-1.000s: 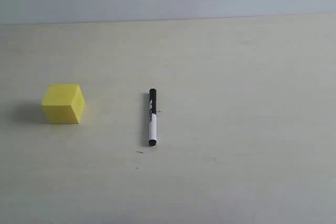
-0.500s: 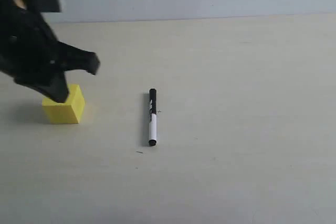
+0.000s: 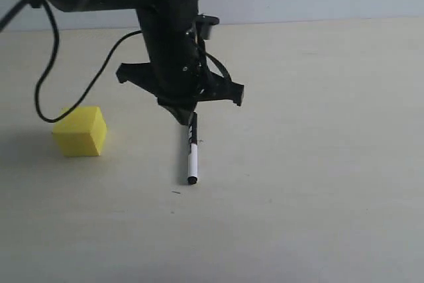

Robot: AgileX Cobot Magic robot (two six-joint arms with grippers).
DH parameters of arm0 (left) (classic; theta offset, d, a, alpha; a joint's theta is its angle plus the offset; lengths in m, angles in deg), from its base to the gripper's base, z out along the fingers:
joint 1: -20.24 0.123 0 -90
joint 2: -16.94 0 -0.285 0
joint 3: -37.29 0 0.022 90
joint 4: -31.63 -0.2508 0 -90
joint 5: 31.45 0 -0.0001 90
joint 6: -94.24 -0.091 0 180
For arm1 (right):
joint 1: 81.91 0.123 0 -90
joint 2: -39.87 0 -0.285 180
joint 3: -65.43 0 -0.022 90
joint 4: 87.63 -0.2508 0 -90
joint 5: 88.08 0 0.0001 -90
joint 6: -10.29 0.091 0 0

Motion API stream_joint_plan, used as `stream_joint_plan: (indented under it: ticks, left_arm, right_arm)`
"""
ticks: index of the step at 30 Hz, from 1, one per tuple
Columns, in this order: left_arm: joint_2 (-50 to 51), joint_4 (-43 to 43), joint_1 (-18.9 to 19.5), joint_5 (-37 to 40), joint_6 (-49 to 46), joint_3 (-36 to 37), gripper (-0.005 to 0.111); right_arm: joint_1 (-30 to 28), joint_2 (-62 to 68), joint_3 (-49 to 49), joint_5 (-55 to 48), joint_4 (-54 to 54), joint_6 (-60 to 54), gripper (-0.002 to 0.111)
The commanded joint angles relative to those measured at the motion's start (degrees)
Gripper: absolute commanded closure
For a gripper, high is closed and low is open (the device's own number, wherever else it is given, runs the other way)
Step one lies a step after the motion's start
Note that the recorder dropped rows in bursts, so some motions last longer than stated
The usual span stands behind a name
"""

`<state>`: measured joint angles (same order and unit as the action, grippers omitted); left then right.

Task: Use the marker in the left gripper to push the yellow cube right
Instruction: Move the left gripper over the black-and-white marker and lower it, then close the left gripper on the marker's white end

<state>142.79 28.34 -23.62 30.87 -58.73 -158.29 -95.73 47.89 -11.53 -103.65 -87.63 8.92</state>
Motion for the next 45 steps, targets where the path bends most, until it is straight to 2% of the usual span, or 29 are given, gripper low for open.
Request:
stream_joint_plan:
  ticks: [1,3,5,10,14,32,45]
  left_arm:
    - [5.12,-0.23,-0.21,-1.12,0.43,-3.68,0.107]
    - [6.67,-0.23,-0.21,-1.67,0.31,-4.35,0.106]
    - [7.66,-0.35,-0.21,-2.02,0.18,-4.65,0.1]
    - [8.79,-0.47,-0.21,-2.17,0.18,-4.65,0.07]
    - [9.05,-0.47,-0.21,-2.28,1.73,-4.65,0.055]
    - [10.57,-0.36,-0.21,1.43,5.4,-2.99,0.054]
    - [10.57,-0.38,-0.21,-5.07,5.4,2.16,0.054]
  right_arm:
    - [-0.29,-0.23,-0.25,0.32,0.0,-0.3,0.108]
    - [-0.29,-0.23,-0.25,0.32,0.0,-0.3,0.108]
    - [-0.29,-0.23,-0.25,0.32,0.0,-0.3,0.108]
    - [-0.29,-0.23,-0.25,0.32,0.0,-0.3,0.108]
    - [-0.29,-0.23,-0.25,0.32,0.0,-0.3,0.108]
    - [-0.29,-0.23,-0.25,0.32,0.0,-0.3,0.108]
    - [-0.29,-0.23,-0.25,0.32,0.0,-0.3,0.108]
